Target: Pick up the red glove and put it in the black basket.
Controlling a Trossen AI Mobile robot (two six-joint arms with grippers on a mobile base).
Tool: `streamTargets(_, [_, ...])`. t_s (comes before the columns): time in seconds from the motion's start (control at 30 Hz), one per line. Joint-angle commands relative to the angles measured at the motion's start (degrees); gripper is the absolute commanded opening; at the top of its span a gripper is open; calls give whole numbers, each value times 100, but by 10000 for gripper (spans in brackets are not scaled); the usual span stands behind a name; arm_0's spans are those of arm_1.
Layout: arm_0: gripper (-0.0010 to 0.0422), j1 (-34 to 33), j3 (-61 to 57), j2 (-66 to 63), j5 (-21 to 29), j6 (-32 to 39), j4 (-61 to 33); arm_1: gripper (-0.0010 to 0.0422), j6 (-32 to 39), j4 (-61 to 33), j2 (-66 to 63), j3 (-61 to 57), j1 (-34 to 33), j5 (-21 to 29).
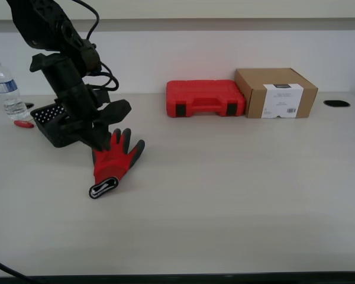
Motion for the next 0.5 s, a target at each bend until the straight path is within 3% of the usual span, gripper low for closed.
streamTargets(0.03, [0, 4, 7, -2, -2, 15, 17, 148, -20, -114, 2, 4, -46, -282])
streamTargets(0.13, [0, 4, 7, -2, -2, 15, 15, 222, -192, -221, 2, 4, -101, -409])
streamTargets(0.23, [0, 2, 7, -2, -2, 15, 15, 257, -214, -304, 2, -4, -214, -678])
streamTargets(0.33, [0, 4, 7, -2, -2, 15, 13, 248, -216, -275, 2, -7, -365, -785])
streamTargets(0.5, [0, 4, 7, -2, -2, 15, 15, 164, -245, -138, 120, 17, -566, -752])
